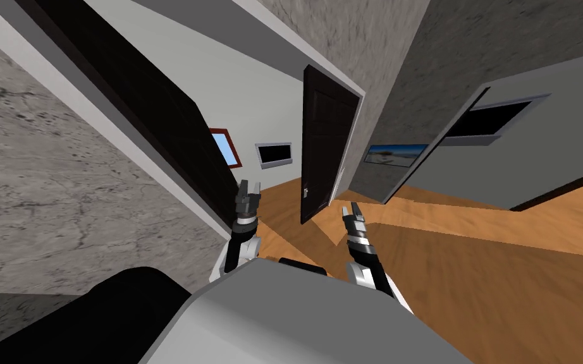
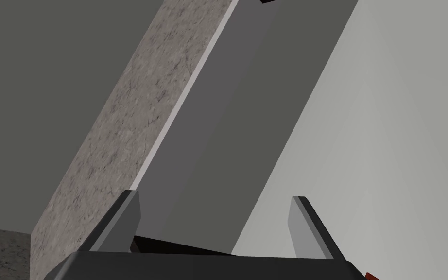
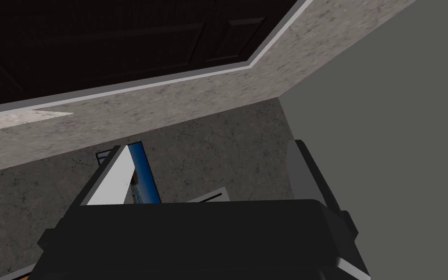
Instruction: Push the door open
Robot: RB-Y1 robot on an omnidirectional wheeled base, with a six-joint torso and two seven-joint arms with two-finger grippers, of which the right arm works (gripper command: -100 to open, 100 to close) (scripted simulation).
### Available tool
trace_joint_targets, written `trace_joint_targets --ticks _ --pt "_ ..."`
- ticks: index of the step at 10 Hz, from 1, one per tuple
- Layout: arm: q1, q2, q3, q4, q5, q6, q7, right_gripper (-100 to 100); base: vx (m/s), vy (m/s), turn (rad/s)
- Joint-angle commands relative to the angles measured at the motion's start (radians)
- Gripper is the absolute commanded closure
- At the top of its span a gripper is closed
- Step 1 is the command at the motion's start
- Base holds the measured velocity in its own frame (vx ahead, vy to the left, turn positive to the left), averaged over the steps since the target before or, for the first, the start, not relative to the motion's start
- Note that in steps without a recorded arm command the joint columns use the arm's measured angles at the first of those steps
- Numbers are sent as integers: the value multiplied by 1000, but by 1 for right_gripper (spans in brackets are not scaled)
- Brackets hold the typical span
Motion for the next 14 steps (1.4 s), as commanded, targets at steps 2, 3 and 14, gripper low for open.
trace_joint_targets --ticks 2,3,14 --pt "-5 -13 16 56 -7 -21 -4 -100 86 -41 151" --pt "-7 -17 22 78 -10 -28 -6 -100 90 -34 162" --pt "-33 -57 88 299 -35 -102 -18 -100 80 -46 135"
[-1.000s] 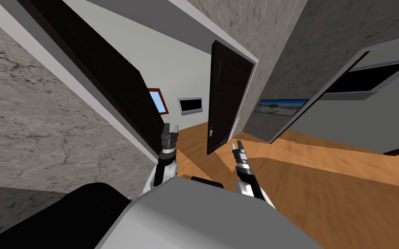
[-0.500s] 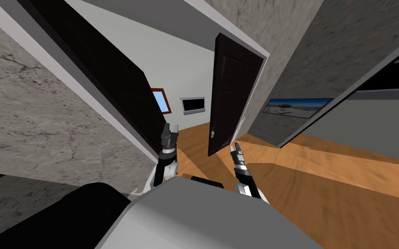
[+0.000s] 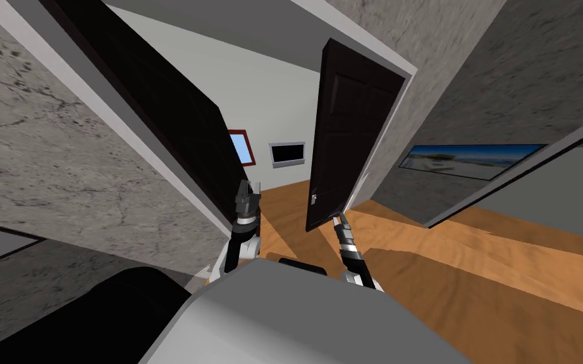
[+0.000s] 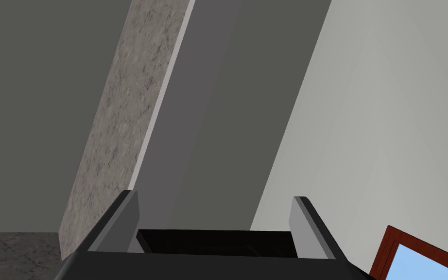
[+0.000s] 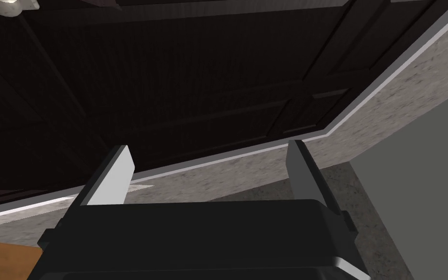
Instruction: Push the door open
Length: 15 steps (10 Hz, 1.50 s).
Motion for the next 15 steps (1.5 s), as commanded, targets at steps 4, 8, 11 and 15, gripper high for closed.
trace_joint_targets --ticks 4,8,11,15 --pt "-17 -15 21 94 -11 -34 -7 -100 56 -41 113" --pt "-27 -28 46 180 -20 -63 -12 -100 77 -66 150" --pt "-34 -37 64 241 -27 -83 -16 -100 77 -64 142" --pt "-45 -51 93 335 -38 -115 -21 -100 95 -83 168"
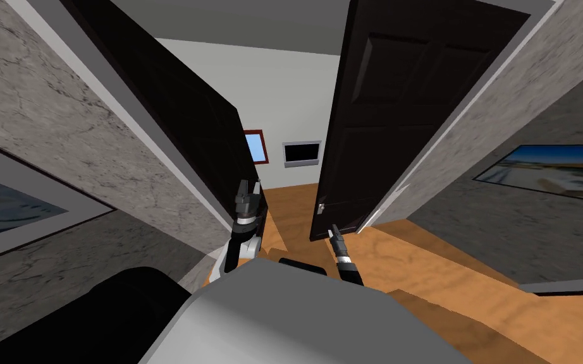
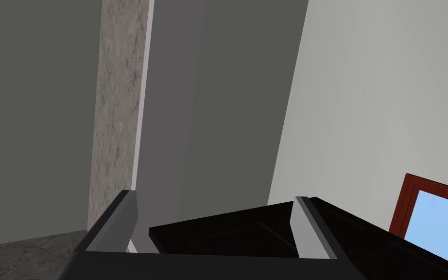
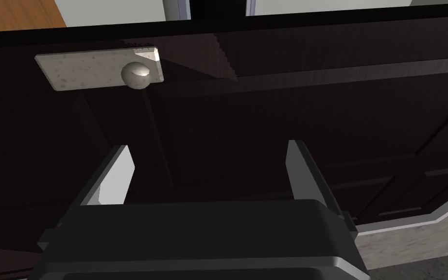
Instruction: Push the door open
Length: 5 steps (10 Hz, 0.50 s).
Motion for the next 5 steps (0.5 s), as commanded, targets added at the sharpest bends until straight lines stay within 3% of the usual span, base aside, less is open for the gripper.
trace_joint_targets --ticks 1,5 --pt "-8 -5 8 40 -4 -15 -3 -100 72 -74 120" --pt "-19 -18 35 131 -14 -46 -8 -100 85 -98 147"
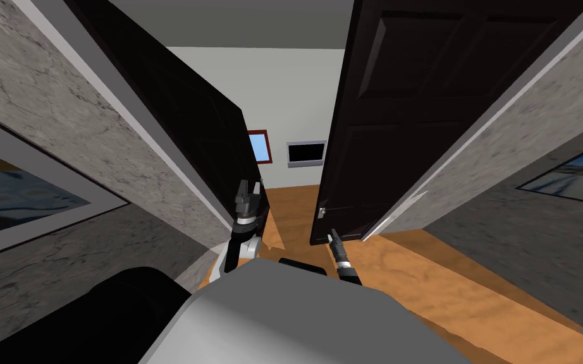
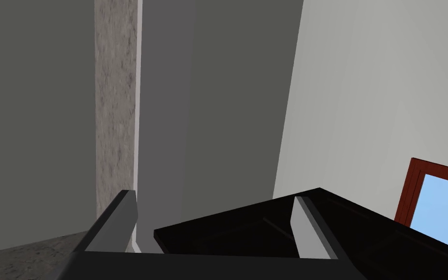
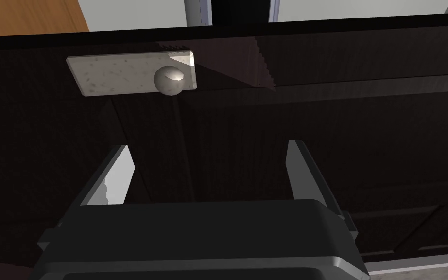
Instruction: Push the door open
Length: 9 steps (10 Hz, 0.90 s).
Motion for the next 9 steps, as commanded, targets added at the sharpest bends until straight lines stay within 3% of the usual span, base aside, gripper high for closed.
trace_joint_targets --ticks 1,6,9 --pt "-3 -2 14 40 -4 -14 0 -100 114 -129 185" --pt "-12 -13 38 122 -13 -42 -5 -100 85 -106 122" --pt "-30 -1 27 131 -12 -34 -3 -100 118 -9 33"
